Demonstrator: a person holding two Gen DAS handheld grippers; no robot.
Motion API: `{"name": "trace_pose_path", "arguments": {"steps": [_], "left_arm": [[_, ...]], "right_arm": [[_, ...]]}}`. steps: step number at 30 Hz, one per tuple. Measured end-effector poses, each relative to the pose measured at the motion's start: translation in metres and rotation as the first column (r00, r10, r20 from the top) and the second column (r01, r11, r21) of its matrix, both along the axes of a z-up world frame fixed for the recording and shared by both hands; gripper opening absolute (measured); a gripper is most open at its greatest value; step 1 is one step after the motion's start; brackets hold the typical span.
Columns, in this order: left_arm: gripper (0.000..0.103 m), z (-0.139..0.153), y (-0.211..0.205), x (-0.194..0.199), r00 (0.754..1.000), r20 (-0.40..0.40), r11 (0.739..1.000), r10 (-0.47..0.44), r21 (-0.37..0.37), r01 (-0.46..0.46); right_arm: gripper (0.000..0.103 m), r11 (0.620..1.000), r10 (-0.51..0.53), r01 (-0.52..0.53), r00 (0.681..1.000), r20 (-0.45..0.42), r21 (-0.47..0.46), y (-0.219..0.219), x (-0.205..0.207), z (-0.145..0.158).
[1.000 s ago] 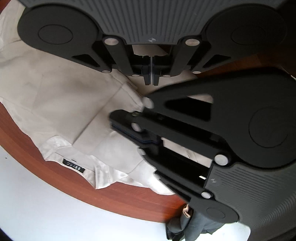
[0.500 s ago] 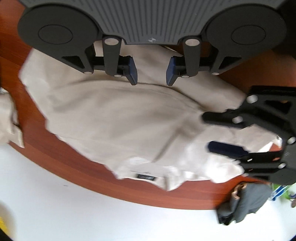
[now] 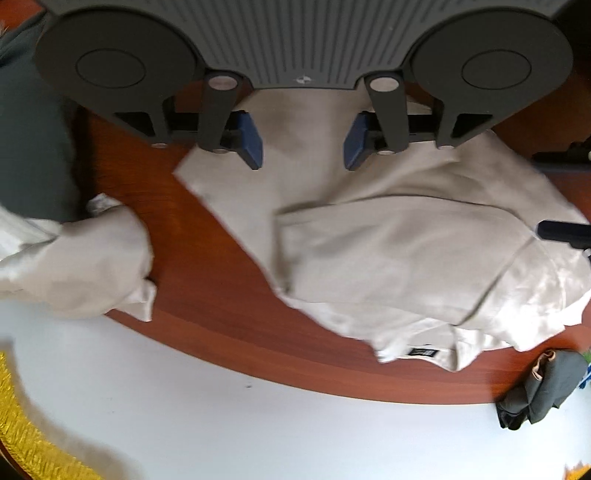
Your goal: Fold clothes
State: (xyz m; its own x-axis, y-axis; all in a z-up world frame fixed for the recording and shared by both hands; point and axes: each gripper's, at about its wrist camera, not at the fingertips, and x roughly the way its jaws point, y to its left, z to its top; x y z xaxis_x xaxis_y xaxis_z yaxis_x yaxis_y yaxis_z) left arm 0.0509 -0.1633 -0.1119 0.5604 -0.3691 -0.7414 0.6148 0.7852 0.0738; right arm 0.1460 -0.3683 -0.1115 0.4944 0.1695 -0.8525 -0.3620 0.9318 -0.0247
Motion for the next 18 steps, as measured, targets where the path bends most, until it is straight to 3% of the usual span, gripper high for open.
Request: {"name": "trace_pose_path", "arguments": {"steps": [8,18], "left_arm": [[0.054,-0.019,-0.068,-0.012,0.999,0.006,0.998,0.052,0.036,-0.052],[0.053,-0.034,-0.123,-0.005,0.998,-0.023,0.996,0.065,0.054,-0.064]], "right_arm": [[0.062,0.997,0.07,-0.07,0.997,-0.025,-0.012,-0.06,0.026,-0.023],[0.063,0.982,0.191,-0.191,0.981,-0.041,-0.007,-0.062,0.046,-0.045]]}}
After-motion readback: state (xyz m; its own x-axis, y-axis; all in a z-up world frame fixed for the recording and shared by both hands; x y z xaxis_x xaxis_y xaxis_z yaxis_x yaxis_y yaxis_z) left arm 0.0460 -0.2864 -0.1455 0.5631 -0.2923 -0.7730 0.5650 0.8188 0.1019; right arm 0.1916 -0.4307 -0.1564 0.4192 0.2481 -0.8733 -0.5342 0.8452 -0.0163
